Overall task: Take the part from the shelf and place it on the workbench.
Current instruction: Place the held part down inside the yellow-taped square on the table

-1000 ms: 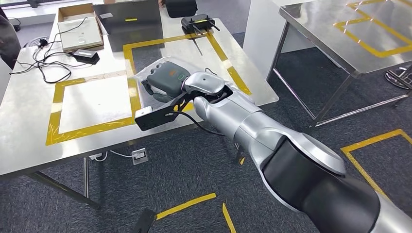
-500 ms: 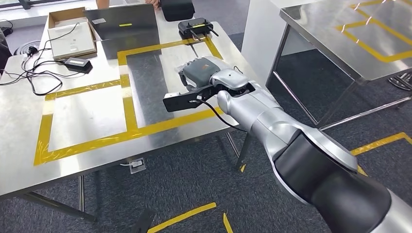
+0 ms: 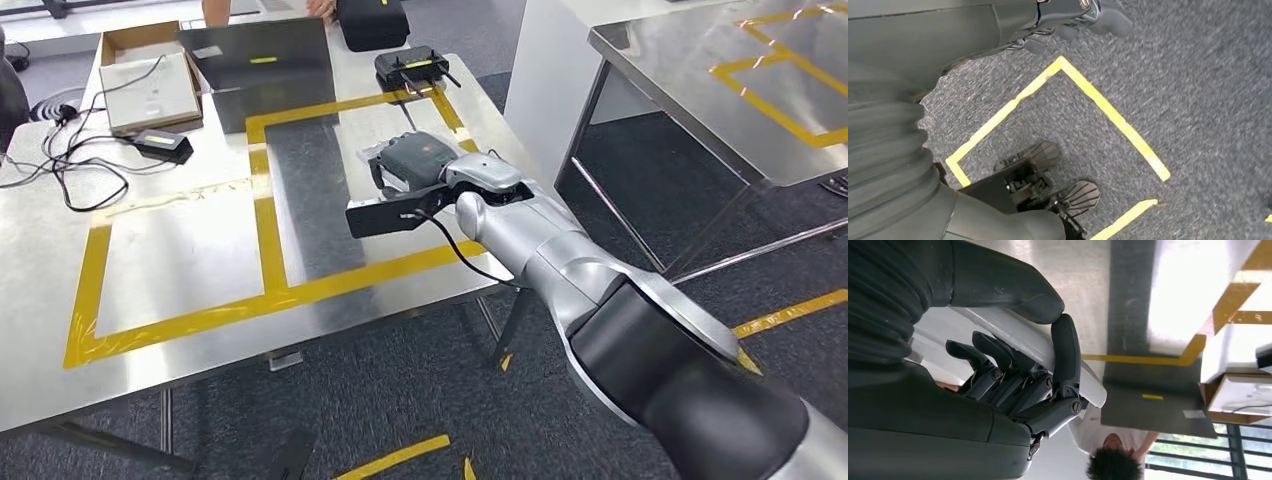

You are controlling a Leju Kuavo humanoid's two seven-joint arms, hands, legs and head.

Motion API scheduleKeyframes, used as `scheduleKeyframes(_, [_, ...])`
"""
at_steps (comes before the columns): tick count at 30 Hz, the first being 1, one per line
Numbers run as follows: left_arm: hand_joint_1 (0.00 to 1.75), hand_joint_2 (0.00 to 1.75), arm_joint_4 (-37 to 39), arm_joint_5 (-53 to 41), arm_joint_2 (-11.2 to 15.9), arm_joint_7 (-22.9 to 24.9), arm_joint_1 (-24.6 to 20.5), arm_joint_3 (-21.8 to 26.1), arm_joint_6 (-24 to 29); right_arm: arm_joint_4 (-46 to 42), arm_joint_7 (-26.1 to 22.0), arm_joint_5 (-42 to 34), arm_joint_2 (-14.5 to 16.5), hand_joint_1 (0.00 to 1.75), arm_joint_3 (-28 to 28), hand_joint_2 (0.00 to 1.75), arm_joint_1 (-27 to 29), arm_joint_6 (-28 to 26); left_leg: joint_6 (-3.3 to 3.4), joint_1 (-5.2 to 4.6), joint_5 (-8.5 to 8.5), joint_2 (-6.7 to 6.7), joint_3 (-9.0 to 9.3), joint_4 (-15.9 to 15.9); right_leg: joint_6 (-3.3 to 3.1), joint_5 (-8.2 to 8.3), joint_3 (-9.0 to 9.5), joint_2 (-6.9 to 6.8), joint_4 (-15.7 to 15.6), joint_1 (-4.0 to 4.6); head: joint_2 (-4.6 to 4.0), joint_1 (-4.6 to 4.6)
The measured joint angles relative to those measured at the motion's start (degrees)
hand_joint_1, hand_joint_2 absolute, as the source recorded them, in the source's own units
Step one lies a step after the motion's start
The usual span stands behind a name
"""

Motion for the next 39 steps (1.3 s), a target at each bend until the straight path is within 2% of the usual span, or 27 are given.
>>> scheduleKeyframes(3, [0.00,1.75,0.0,-0.1,0.0,0.0,0.0,0.0,0.2,0.0,-0.6,0.0,-0.1,0.00,-0.4,0.00,0.2,0.1,0.72,-0.14,-0.35,0.23,0.26,-0.1,0.22,0.54,0.49,0.09,-0.1,-0.10,0.00,-0.04])
scheduleKeyframes(4, [0.00,1.75,0.0,-0.2,0.0,0.0,0.0,0.0,0.5,0.0,-1.0,0.2,0.0,0.00,-0.5,0.00,0.2,0.2,0.83,-0.11,-0.37,0.37,0.48,-0.4,0.11,0.39,0.49,0.18,0.0,-0.05,0.00,-0.06])
scheduleKeyframes(5, [0.00,1.75,0.0,-0.3,0.1,0.0,-0.1,0.0,1.0,0.0,-1.4,0.4,0.0,0.00,-0.5,0.00,0.2,0.2,0.66,-0.10,-0.39,0.49,0.63,-0.6,-0.07,0.27,0.49,0.28,0.0,-0.02,0.00,-0.07])
scheduleKeyframes(9, [0.00,0.00,0.0,-0.3,0.1,0.5,-0.2,0.0,2.5,0.0,-2.5,0.8,0.3,0.00,-0.5,0.00,0.4,0.3,-0.05,-0.09,-0.38,0.61,1.00,-1.2,-0.57,0.00,0.49,0.41,0.1,0.01,0.00,-0.07])
scheduleKeyframes(13, [0.00,0.00,0.0,0.6,0.1,2.6,-0.3,0.0,3.7,0.0,-4.4,1.3,0.8,0.00,-0.5,0.00,1.1,0.7,-0.76,-0.03,-0.34,0.61,1.10,-1.3,-0.78,-0.05,0.49,0.40,0.1,0.05,0.00,-0.07])
scheduleKeyframes(22, [0.00,0.00,0.0,0.9,-0.2,4.6,-0.3,0.0,7.2,-0.4,-8.1,1.6,1.1,0.00,-0.5,0.00,2.3,-0.1,-0.89,-0.03,-0.26,0.59,1.10,-1.2,-0.86,0.06,0.58,0.34,0.2,-0.08,0.00,-0.05])
scheduleKeyframes(29, [0.00,0.00,0.0,0.9,-0.4,7.4,-0.3,0.2,9.8,-0.8,-9.2,1.0,1.0,0.00,-0.5,0.00,2.5,-0.5,-0.29,-0.35,-0.47,0.59,0.85,-0.5,-0.33,0.32,0.64,0.35,0.1,-0.28,0.00,-0.07])
scheduleKeyframes(31, [0.00,0.00,0.0,1.0,-0.5,7.5,-0.3,0.2,9.8,-1.0,-9.4,0.9,0.9,0.00,-0.5,0.00,2.4,-0.5,0.03,-0.11,0.09,0.71,0.98,-0.9,0.05,0.51,0.67,0.42,0.0,-0.26,0.00,-0.08])
scheduleKeyframes(32, [0.00,0.00,0.0,1.0,-0.6,7.5,-0.3,0.3,9.8,-1.1,-9.6,0.9,0.8,0.00,-0.5,0.00,2.3,-0.5,0.26,0.13,0.52,0.82,1.10,-1.3,0.33,0.09,0.51,0.45,0.3,-0.21,0.00,0.02])
scheduleKeyframes(33, [0.00,0.00,0.0,1.1,-0.7,7.5,-0.4,0.3,9.8,-1.2,-9.7,0.9,0.6,0.00,-0.5,0.00,2.1,-0.4,0.49,0.41,0.96,0.95,1.18,-1.6,0.69,-0.98,-0.03,0.48,1.7,-0.22,0.00,0.14])
scheduleKeyframes(34, [0.00,0.00,0.0,1.1,-0.8,7.4,-0.4,0.3,9.8,-1.2,-9.8,1.0,0.5,0.00,-0.6,0.00,2.1,-0.4,0.64,0.66,1.22,1.10,1.21,-1.9,1.05,-2.75,-1.03,0.48,4.2,-0.35,0.00,0.26])
scheduleKeyframes(36, [0.00,0.00,0.1,1.1,-0.8,7.3,-0.4,0.4,9.8,-1.2,-9.9,1.0,0.2,0.00,-0.6,0.00,2.3,-0.4,0.75,0.81,1.37,1.24,0.93,-1.7,1.90,-6.59,-3.85,0.38,11.8,-0.90,0.00,0.39])
scheduleKeyframes(37, [0.00,0.00,0.1,1.0,-0.8,7.2,-0.4,0.4,9.8,-1.2,-10.0,1.1,0.1,0.00,-0.6,0.00,2.6,-0.4,0.70,0.92,1.38,1.28,0.75,-1.5,2.30,-7.57,-4.84,0.30,14.7,-1.27,0.00,0.39])
scheduleKeyframes(38, [0.00,0.00,0.1,1.0,-0.8,7.2,-0.4,0.4,9.8,-1.3,-10.0,1.1,0.0,0.00,-0.6,0.00,2.8,-0.5,0.60,1.09,1.38,1.30,0.51,-1.3,2.69,-7.58,-4.97,0.20,15.8,-1.65,0.00,0.39])
scheduleKeyframes(39, [0.00,0.00,0.1,1.0,-0.8,7.2,-0.4,0.4,9.8,-1.3,-10.1,1.2,-0.2,0.00,-0.6,0.00,3.0,-0.5,0.39,1.31,1.36,1.30,0.22,-0.9,3.08,-6.63,-3.96,0.08,14.6,-2.05,0.00,0.40])
